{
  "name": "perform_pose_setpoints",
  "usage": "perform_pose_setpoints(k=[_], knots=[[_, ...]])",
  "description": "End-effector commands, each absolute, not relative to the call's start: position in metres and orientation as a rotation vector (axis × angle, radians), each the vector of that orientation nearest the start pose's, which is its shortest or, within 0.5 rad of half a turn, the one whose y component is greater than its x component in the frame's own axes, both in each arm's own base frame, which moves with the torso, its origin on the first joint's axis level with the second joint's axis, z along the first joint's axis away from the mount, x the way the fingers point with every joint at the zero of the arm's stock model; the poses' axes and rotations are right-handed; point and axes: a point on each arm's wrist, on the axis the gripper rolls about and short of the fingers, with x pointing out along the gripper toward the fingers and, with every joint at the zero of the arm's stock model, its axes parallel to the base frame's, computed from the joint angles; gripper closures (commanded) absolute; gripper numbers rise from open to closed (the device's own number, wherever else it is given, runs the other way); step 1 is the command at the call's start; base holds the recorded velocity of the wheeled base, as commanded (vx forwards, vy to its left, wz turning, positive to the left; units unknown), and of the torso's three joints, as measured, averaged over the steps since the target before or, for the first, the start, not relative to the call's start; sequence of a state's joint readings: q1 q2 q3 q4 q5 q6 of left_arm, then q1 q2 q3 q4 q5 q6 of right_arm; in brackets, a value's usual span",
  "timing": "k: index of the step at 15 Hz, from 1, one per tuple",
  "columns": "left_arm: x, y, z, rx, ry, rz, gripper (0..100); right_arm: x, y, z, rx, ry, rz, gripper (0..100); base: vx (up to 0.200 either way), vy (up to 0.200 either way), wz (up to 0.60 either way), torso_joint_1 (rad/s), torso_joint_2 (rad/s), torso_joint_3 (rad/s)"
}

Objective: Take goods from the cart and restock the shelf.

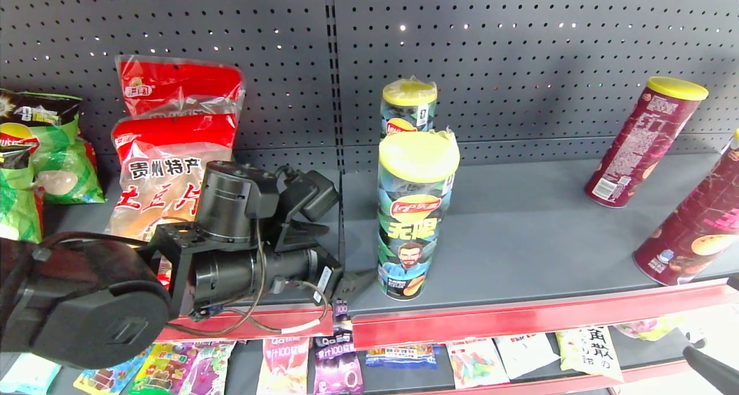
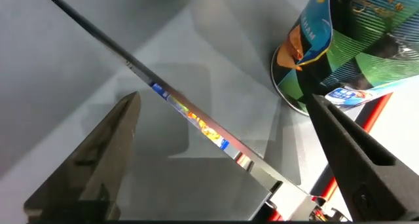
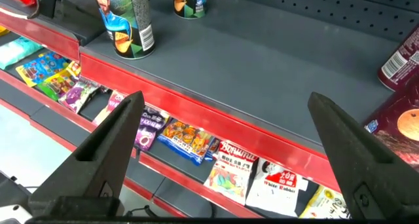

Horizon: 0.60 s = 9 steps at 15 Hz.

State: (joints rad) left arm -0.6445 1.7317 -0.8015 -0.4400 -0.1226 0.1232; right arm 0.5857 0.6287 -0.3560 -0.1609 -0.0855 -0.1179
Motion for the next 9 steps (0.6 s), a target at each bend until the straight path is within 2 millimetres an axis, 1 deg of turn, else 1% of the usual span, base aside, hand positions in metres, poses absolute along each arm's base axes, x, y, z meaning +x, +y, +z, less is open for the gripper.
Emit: perform_pose_setpoints(k=[1,3,5,6,9], knots=[[0.238,-0.182,0.152,0.245,0.443,-0.78,0,0.041,0.025,0.19,-0.152,0.081,0.506,0,0.0,0.0,0.0,0.0,0.0,0.0],[0.229,-0.174,0.154,0.246,0.444,-0.777,0,0.041,0.025,0.188,-0.152,0.089,0.506,0,0.0,0.0,0.0,0.0,0.0,0.0],[0.216,-0.158,0.156,0.241,0.443,-0.743,0,0.042,0.025,0.182,-0.152,0.11,0.499,0,0.0,0.0,0.0,0.0,0.0,0.0],[0.205,-0.143,0.16,0.231,0.433,-0.715,0,0.041,0.024,0.178,-0.155,0.12,0.494,0,0.0,0.0,0.0,0.0,0.0,0.0],[0.169,-0.098,0.174,0.194,0.372,-0.601,0,0.041,0.023,0.175,-0.154,0.127,0.469,0,0.0,0.0,0.0,0.0,0.0,0.0]])
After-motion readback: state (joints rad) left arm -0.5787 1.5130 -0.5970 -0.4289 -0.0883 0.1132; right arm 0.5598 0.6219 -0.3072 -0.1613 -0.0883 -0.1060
